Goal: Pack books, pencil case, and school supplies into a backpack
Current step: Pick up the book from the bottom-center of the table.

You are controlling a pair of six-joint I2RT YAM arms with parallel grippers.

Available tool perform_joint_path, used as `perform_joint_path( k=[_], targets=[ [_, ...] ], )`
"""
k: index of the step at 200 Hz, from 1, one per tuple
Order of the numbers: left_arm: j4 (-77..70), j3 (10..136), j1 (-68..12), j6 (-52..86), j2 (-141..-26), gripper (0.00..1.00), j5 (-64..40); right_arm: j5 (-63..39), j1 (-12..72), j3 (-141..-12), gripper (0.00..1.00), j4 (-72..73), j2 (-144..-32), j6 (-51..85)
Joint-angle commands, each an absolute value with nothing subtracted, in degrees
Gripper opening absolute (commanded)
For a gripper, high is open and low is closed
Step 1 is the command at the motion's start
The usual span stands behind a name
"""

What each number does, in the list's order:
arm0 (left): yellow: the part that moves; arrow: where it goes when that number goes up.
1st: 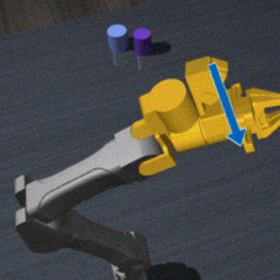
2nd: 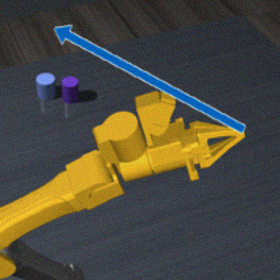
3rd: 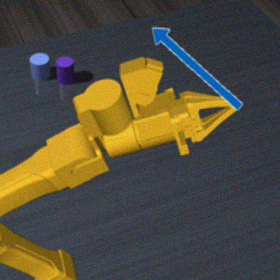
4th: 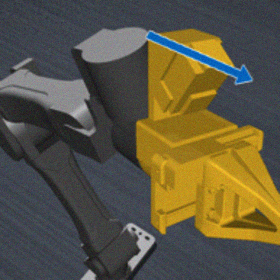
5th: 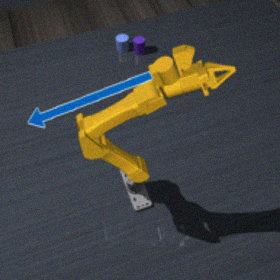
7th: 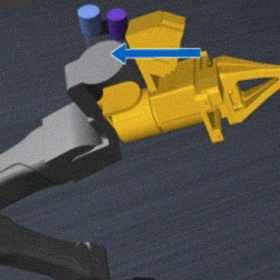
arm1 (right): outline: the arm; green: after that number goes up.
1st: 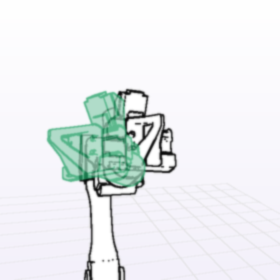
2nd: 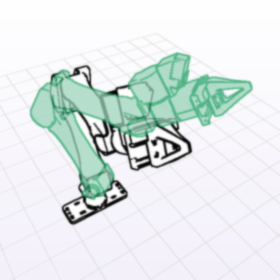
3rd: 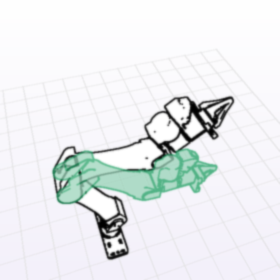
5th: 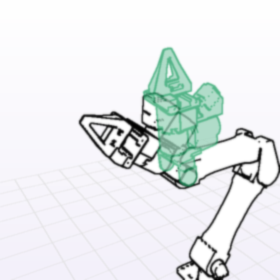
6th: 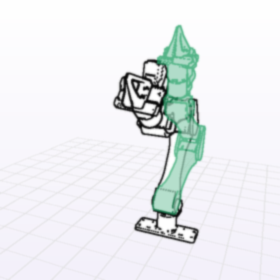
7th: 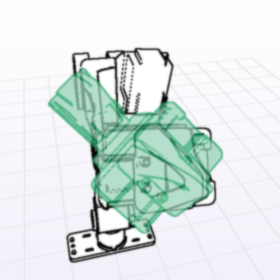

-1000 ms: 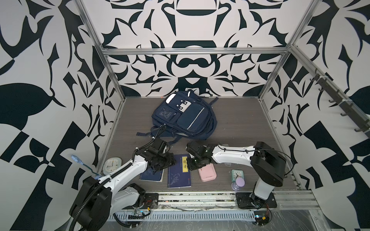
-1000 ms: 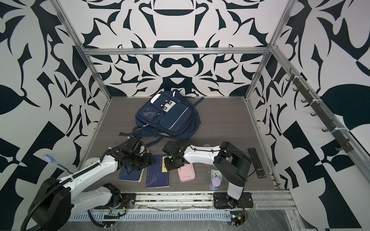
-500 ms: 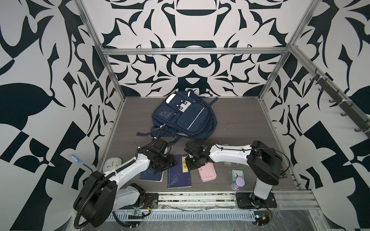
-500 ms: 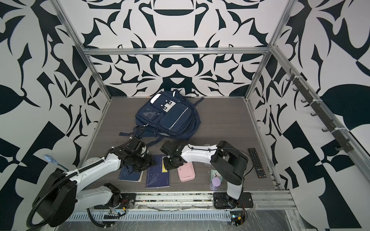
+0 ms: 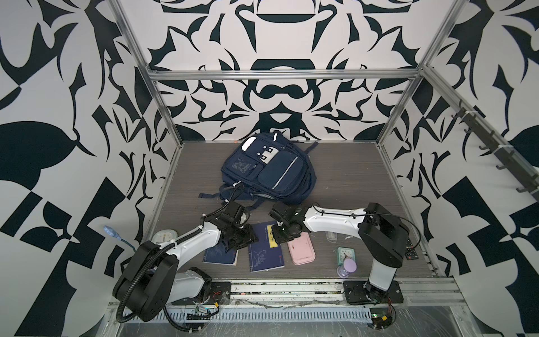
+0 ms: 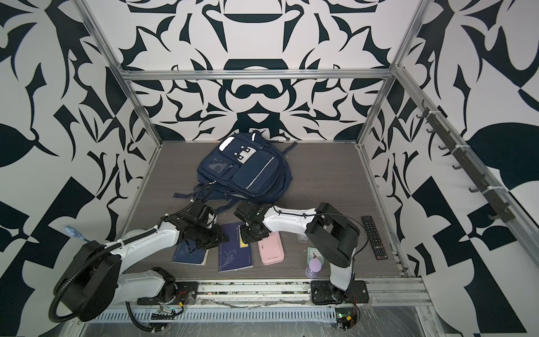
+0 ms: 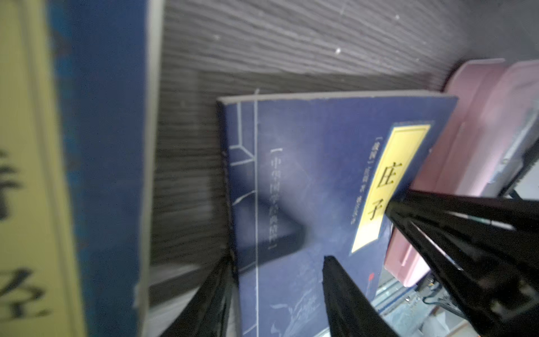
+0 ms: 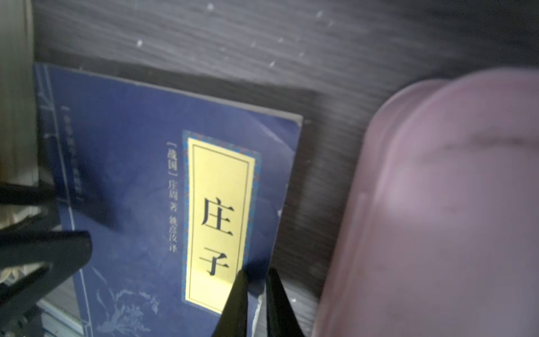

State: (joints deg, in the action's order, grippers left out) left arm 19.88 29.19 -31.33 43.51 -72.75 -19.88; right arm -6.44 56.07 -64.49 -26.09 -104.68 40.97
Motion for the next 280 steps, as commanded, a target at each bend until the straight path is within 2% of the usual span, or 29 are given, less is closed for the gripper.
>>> perform_joint_path(
  k=[1, 53, 89, 104, 129, 153, 187, 237, 255, 280],
  targets=[
    [6.78, 25.74, -32.35, 44.29, -74.64, 0.5, -29.21, -3.95, 55.45, -64.31, 0.15, -22.85, -108.29, 39.44],
    [-3.08, 21.93, -32.37, 47.52, -70.16, 0.44, -31.63, -5.78, 55.24, -64.13, 0.15, -22.44, -109.47, 38.41],
    [-5.77, 21.33, -32.26, 49.74, -66.23, 0.4, -29.06, -6.79, 55.29, -63.12, 0.15, -21.22, -109.42, 38.92],
    [-4.27, 22.24, -32.18, 49.36, -65.76, 0.37, -28.07, -7.05, 55.34, -63.01, 0.15, -20.89, -109.34, 38.96],
    [-2.23, 23.37, -31.72, 48.27, -66.26, 0.27, -28.18, -7.55, 55.3, -63.05, 0.15, -20.46, -109.25, 38.94],
    [-0.01, 24.23, -30.7, 47.03, -66.21, 0.17, -28.52, -7.92, 55.29, -62.46, 0.22, -19.55, -107.93, 38.98],
    [4.11, 25.93, -27.73, 44.48, -64.51, 0.1, -29.62, -7.54, 55.28, -63.12, 0.32, -20.13, -104.31, 39.02],
    [8.43, 31.13, -21.23, 40.38, -62.78, 0.09, -35.16, -6.59, 53.2, -65.52, 0.46, -22.32, -94.64, 36.26],
    [8.64, 33.25, -19.25, 39.44, -62.84, 0.08, -37.61, -7.83, 50.09, -64.65, 0.52, -21.94, -90.16, 35.55],
    [8.07, 36.02, -17.31, 38.76, -63.65, 0.08, -40.85, -13.45, 43.63, -61.27, 0.55, -18.64, -84.88, 36.21]
  ],
)
